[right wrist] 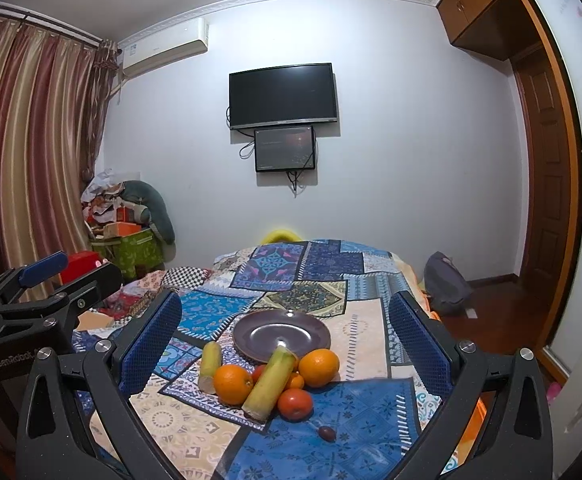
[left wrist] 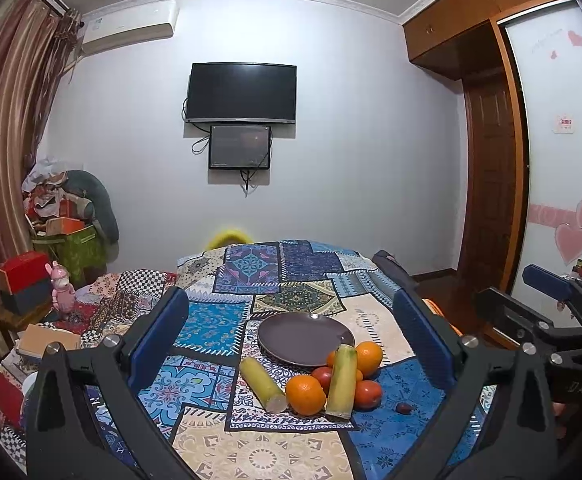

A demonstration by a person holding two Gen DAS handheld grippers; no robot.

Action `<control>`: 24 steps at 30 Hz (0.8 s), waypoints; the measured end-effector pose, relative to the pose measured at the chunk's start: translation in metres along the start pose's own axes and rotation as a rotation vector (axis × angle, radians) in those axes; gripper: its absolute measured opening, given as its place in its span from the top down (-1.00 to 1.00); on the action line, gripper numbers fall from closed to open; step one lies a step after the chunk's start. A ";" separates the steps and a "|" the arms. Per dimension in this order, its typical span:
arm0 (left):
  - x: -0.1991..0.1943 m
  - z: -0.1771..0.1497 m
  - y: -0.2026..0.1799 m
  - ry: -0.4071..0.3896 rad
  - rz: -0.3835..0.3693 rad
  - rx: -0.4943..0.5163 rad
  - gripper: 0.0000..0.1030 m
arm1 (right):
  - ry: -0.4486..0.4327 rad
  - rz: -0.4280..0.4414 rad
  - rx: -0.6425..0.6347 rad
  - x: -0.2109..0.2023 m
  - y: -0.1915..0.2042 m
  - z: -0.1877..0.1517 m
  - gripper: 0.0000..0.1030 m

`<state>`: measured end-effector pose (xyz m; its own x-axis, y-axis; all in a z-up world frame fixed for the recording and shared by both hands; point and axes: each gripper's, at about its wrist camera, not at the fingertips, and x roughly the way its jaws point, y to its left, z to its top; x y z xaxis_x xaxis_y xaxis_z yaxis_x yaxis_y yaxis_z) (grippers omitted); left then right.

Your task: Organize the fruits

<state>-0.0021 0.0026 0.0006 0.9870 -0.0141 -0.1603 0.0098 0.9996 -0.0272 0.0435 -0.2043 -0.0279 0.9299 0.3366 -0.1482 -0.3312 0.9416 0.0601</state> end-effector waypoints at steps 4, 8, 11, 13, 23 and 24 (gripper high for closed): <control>0.000 0.000 0.001 -0.002 0.003 -0.001 -1.00 | -0.001 0.002 0.001 0.000 0.000 0.000 -1.00; 0.000 0.001 0.001 -0.006 0.007 0.002 -1.00 | -0.001 0.005 0.004 -0.001 0.000 0.001 -1.00; -0.001 0.001 0.000 -0.007 0.006 0.003 -1.00 | -0.001 0.006 0.004 -0.001 0.000 0.001 -1.00; -0.001 0.001 0.000 -0.008 0.010 0.007 -1.00 | 0.000 0.010 0.006 -0.001 -0.001 0.000 -1.00; -0.002 0.002 0.002 -0.005 0.009 0.003 -1.00 | -0.001 0.012 0.008 -0.001 -0.002 0.001 -1.00; -0.002 0.002 0.002 -0.005 0.010 0.003 -1.00 | -0.001 0.014 0.011 -0.001 -0.003 0.001 -1.00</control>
<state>-0.0034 0.0051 0.0029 0.9878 -0.0041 -0.1556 0.0005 0.9997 -0.0230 0.0433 -0.2072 -0.0269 0.9256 0.3493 -0.1461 -0.3420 0.9369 0.0729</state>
